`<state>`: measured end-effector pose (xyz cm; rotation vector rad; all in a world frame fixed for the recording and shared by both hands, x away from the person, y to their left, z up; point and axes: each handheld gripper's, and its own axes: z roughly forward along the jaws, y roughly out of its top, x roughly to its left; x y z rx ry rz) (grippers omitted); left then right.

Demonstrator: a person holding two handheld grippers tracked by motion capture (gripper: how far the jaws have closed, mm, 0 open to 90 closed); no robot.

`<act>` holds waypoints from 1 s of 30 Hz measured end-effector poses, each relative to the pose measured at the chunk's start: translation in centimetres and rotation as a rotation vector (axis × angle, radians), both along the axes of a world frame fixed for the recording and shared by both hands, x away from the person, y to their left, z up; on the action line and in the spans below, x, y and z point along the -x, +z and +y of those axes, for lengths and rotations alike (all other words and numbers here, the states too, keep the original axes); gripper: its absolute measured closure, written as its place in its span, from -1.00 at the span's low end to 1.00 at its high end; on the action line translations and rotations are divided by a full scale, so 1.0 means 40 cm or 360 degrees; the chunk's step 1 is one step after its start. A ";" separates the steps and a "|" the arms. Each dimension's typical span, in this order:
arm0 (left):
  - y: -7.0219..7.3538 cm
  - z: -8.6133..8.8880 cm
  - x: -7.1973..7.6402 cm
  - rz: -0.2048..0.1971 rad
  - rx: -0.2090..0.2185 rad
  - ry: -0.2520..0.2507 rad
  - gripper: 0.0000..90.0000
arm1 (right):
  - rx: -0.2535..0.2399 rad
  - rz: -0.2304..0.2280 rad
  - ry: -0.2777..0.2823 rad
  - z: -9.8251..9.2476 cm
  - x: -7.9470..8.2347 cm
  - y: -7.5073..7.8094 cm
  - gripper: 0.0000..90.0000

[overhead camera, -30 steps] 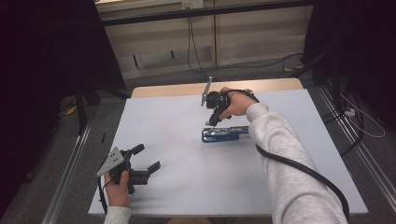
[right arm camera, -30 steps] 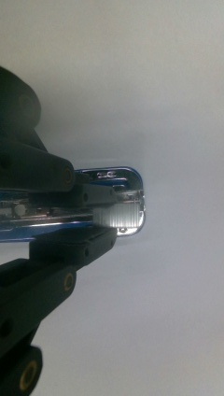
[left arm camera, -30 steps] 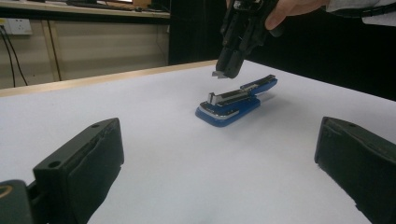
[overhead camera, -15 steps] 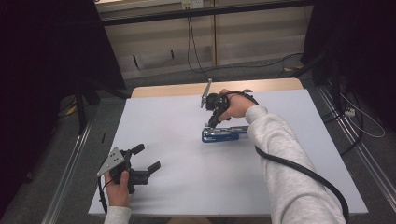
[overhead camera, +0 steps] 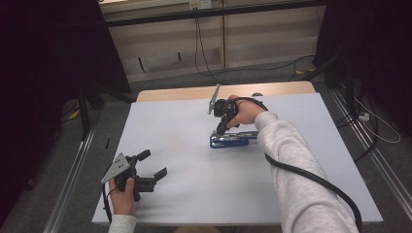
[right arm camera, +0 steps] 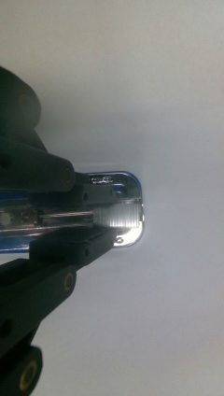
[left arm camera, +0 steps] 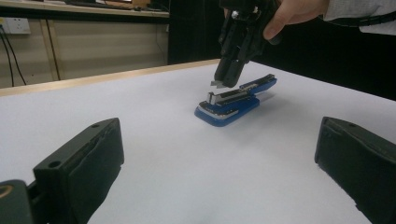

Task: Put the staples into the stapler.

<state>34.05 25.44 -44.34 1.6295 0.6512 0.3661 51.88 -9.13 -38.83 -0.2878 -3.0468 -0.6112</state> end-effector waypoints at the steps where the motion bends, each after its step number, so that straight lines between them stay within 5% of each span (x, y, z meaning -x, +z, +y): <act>1: 0.000 0.000 0.000 0.0000 0.0000 0.0000 -0.97 | 0.0014 0.0002 -0.0005 0.000 0.001 0.000 0.76; 30: 0.000 -0.001 0.000 0.0007 -0.0004 -0.0004 -0.97 | 0.0032 0.0005 0.0027 0.012 -0.002 -0.020 0.76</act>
